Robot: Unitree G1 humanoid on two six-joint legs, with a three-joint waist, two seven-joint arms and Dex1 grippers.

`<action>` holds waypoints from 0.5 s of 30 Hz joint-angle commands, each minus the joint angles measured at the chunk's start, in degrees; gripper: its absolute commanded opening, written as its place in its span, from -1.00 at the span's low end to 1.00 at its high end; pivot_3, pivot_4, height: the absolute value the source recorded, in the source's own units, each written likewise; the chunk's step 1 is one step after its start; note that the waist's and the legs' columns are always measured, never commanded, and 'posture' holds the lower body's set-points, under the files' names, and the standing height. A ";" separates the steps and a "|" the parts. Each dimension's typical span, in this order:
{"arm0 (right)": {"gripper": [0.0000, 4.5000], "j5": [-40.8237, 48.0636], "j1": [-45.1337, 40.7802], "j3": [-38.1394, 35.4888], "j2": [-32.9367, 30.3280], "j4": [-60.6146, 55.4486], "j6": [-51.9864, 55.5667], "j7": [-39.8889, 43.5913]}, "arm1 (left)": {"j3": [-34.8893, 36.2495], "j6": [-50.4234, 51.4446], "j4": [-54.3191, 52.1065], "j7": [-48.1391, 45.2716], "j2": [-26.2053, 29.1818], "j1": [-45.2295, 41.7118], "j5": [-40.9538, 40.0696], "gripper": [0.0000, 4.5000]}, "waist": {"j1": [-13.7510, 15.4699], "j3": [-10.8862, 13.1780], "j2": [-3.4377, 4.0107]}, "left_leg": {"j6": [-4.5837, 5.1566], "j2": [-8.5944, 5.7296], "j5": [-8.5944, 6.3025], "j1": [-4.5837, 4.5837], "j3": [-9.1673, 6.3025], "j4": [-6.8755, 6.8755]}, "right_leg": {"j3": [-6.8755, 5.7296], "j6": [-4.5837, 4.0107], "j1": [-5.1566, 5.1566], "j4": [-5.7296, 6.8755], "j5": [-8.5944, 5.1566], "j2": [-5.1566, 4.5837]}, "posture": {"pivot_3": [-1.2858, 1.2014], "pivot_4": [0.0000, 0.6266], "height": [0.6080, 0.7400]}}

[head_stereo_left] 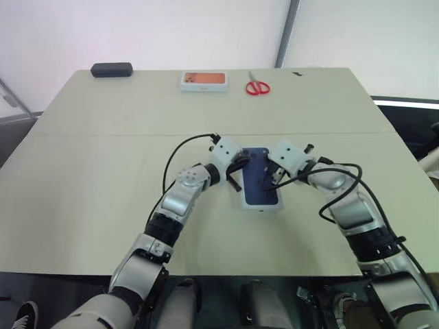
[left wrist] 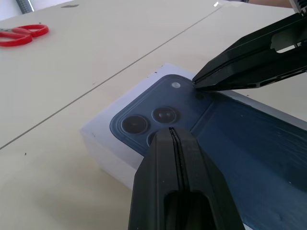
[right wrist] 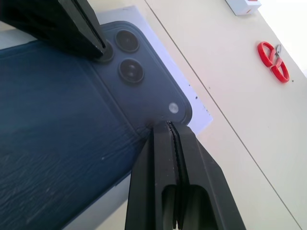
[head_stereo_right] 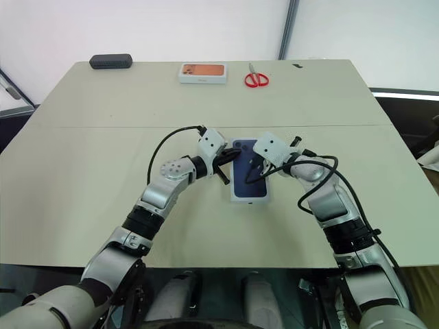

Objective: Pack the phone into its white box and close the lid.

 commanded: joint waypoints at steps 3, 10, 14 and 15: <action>-0.98 -0.95 1.15 1.43 -0.21 1.57 1.75 1.37 | 0.86 1.91 1.69 1.46 -0.39 -0.08 0.55 -1.00 | 0.01 -0.10 0.00 | 0.00 0.00 0.00 0.00 0.00 0.00 | 0.00 0.00 0.00 0.00 0.00 0.00 | 0.03 -0.52 1.00; -0.98 0.48 0.23 -0.19 1.37 0.73 2.18 0.70 | 3.04 2.69 0.90 2.38 -0.40 -0.31 -0.59 -1.00 | -0.16 -0.37 -0.01 | 0.00 0.00 0.00 0.03 0.00 -0.02 | 0.00 0.00 0.02 0.00 0.00 0.01 | 0.03 -0.52 1.00; -0.98 3.79 2.10 -3.29 0.81 -3.11 4.87 2.50 | 5.40 7.01 -6.24 1.75 1.32 1.57 -3.24 -1.00 | -0.19 -0.37 0.00 | 0.00 0.02 0.00 0.02 -0.01 -0.02 | 0.00 0.00 0.00 0.00 0.00 0.02 | 0.03 -0.52 1.00; -0.98 4.83 2.87 -4.12 0.46 -4.45 5.79 3.24 | 5.46 8.15 -8.31 1.35 2.23 2.59 -3.34 -1.00 | -0.19 -0.37 0.00 | 0.00 0.02 0.00 -0.02 -0.03 -0.03 | 0.01 0.00 -0.04 0.00 0.00 0.02 | 0.03 -0.52 1.00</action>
